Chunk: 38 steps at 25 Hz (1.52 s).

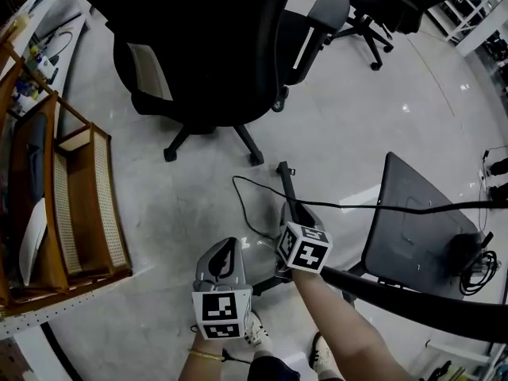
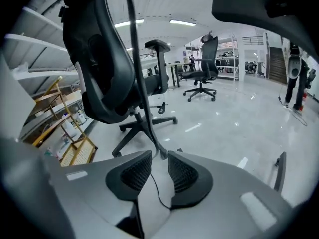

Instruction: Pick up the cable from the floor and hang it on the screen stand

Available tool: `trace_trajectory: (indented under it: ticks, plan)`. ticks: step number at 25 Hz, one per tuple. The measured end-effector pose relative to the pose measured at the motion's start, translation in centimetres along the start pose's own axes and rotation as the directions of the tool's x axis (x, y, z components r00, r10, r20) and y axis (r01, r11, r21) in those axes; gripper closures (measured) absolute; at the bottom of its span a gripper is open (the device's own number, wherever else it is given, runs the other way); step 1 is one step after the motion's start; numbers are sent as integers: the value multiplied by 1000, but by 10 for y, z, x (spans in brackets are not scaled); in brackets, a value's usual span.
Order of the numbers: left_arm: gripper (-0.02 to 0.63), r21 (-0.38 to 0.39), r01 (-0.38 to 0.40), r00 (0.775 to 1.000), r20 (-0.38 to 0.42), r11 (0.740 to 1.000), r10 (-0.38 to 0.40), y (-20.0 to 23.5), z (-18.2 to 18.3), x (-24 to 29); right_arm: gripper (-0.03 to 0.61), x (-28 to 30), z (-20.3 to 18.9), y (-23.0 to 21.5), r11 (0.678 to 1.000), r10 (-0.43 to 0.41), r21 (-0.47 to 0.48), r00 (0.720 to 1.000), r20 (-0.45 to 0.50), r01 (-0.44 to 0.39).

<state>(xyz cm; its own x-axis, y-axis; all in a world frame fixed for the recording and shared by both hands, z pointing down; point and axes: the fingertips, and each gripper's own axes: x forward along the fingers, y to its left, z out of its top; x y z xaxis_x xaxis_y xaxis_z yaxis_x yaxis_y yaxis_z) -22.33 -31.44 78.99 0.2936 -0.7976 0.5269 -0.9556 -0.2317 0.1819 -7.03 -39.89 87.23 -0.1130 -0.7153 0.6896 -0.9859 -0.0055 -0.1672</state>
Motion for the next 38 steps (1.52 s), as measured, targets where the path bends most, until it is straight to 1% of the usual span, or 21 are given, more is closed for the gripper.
trace_trajectory:
  ticks: [3, 5, 8, 11, 15, 19, 22, 25, 28, 30, 32, 34, 38]
  plan:
    - [606, 11, 11, 1000, -22, 1000, -11, -2, -7, 1, 484, 11, 8, 3, 1000, -6, -23, 1000, 1, 6]
    - [606, 13, 14, 999, -33, 1000, -13, -2, -9, 1, 552, 15, 11, 4, 998, -30, -49, 1000, -7, 30]
    - [606, 16, 21, 999, -39, 1000, -20, -4, -8, 0, 558, 13, 14, 12, 997, -16, -75, 1000, -13, 15]
    - [606, 36, 16, 999, -35, 999, -15, -8, -3, -6, 560, -2, 2, 25, 995, 33, -92, 999, -28, -36]
    - [606, 55, -19, 999, -28, 998, 21, -10, 0, -26, 560, -36, -23, 51, 979, 113, -162, 992, -47, -120]
    - [606, 44, -78, 997, -16, 996, 79, -16, -6, -63, 560, -86, -50, 80, 954, 232, -178, 970, -73, -242]
    - [606, 31, -121, 993, 0, 992, 121, -30, -11, -99, 561, -135, -62, 91, 925, 299, -221, 951, -79, -309]
    - [606, 46, -142, 990, 10, 989, 142, -56, -16, -141, 561, -190, -73, 84, 909, 328, -250, 942, -71, -335]
    - [606, 63, -148, 989, 10, 987, 147, -92, -17, -187, 561, -252, -82, 66, 906, 334, -248, 939, -77, -342]
    - [606, 77, -137, 991, 14, 988, 136, -119, -14, -214, 561, -292, -80, 50, 908, 326, -256, 943, -68, -333]
    - [606, 84, -122, 992, 30, 989, 120, -147, -5, -240, 561, -328, -71, 33, 911, 309, -271, 950, -45, -310]
    - [606, 65, -102, 994, 46, 993, 99, -177, 8, -267, 561, -365, -58, 15, 917, 284, -285, 959, -21, -278]
    - [606, 43, -54, 998, 39, 998, 53, -241, 34, -317, 561, -434, -24, -33, 940, 224, -273, 974, 36, -206]
